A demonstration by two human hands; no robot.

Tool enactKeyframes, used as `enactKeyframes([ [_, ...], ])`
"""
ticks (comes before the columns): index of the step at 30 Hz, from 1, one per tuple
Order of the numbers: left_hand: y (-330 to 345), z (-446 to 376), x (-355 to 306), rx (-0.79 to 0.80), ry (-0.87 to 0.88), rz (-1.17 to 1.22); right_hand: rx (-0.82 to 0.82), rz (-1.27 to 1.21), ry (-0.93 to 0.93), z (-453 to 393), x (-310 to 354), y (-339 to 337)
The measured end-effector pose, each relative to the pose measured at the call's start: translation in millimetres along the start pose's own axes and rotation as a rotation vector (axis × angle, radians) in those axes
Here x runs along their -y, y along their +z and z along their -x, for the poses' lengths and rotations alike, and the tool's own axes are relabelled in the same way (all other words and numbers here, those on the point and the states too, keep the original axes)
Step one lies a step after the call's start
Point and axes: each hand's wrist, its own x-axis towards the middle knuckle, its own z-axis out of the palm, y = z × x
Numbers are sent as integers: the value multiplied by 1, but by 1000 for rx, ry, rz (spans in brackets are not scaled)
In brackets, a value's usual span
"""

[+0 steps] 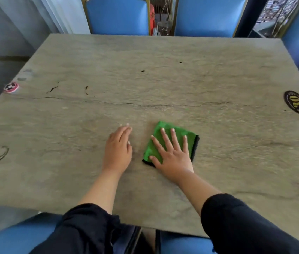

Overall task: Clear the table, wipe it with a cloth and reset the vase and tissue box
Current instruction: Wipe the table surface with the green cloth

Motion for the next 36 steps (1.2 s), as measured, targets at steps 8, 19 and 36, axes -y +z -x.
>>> enactKeyframes([
  [8,-29,20,91,132,-31,-178,-12,-19,216,-3,1,-3],
  [19,-31,21,107,50,-66,84,-5,140,-393,30,110,27],
  [36,-33,4,100,192,-102,-34,25,177,-510,17,78,10],
])
